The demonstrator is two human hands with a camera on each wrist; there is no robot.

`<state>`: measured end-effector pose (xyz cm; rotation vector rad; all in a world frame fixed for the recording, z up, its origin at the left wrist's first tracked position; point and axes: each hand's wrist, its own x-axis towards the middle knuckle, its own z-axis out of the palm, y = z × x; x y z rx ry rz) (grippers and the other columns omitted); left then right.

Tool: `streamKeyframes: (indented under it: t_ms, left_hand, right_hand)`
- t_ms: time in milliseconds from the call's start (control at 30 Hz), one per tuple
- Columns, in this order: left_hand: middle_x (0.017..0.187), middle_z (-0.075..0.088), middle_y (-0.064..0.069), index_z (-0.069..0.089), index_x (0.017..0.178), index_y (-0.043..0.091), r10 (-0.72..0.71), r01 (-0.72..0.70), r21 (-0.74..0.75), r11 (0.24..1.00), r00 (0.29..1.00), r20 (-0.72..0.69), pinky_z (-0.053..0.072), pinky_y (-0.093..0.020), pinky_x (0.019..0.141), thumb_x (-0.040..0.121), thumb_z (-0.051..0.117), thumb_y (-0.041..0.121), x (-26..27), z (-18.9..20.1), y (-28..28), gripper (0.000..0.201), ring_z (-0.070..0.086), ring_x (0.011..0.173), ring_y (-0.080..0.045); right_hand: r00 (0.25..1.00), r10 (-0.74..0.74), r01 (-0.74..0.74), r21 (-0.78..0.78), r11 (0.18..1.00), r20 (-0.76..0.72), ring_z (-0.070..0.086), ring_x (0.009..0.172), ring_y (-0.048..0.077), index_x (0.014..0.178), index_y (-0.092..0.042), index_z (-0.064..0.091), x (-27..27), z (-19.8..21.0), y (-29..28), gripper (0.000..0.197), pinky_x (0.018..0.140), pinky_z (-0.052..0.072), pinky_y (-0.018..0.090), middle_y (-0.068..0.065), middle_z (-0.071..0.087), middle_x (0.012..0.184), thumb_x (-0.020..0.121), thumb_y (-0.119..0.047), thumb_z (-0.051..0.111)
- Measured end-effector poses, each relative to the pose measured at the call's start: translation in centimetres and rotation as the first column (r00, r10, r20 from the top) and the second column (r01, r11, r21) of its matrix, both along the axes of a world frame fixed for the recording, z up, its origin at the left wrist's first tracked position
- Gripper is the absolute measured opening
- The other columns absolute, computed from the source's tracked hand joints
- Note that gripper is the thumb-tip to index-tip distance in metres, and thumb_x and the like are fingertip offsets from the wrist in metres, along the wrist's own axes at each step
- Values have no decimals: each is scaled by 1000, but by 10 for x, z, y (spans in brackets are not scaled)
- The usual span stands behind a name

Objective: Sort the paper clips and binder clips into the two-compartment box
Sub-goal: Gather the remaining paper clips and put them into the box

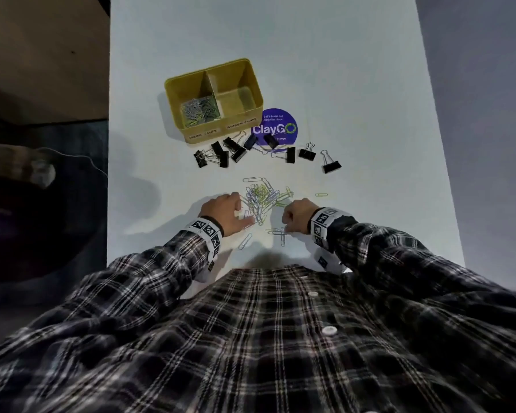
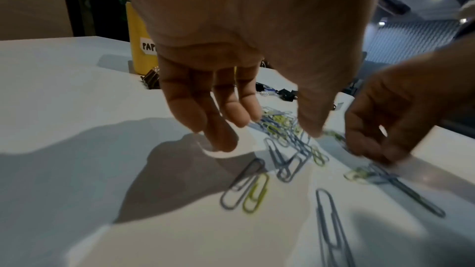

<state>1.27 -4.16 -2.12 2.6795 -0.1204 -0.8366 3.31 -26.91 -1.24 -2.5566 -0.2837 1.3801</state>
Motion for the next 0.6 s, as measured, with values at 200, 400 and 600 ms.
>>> streamKeyframes:
  t_ms: [200, 400, 600]
  left_hand:
    - [144, 32, -10, 4, 147, 28, -5, 10, 65, 998, 997, -79, 51, -44, 84, 52, 76, 71, -20, -1, -6, 126, 52, 114, -34]
    - [141, 28, -15, 2, 150, 20, -96, 100, 74, 992, 993, -63, 48, -49, 92, 65, 82, 50, -18, -10, -26, 121, 43, 120, -37]
    - [127, 43, -10, 38, 133, 15, -95, 94, -53, 994, 996, -3, 50, -46, 82, 79, 74, 35, -4, -11, -24, 68, 54, 107, -33]
  right_hand:
    - [927, 3, -53, 123, 991, 375, 49, 115, 31, 123, -21, 54, 10, 1, 12, 60, 91, 46, 39, 10, 47, 124, 70, -37, 78]
    - [875, 336, -313, -120, 942, 348, 30, 132, 35, 152, -20, 7, 6, -12, 18, 125, 102, 40, 47, 15, 25, 148, 59, -60, 80]
    - [923, 215, -233, 19, 972, 318, 44, 121, 31, 141, -17, 39, 10, -12, 17, 75, 91, 50, 43, 12, 42, 130, 78, -39, 74]
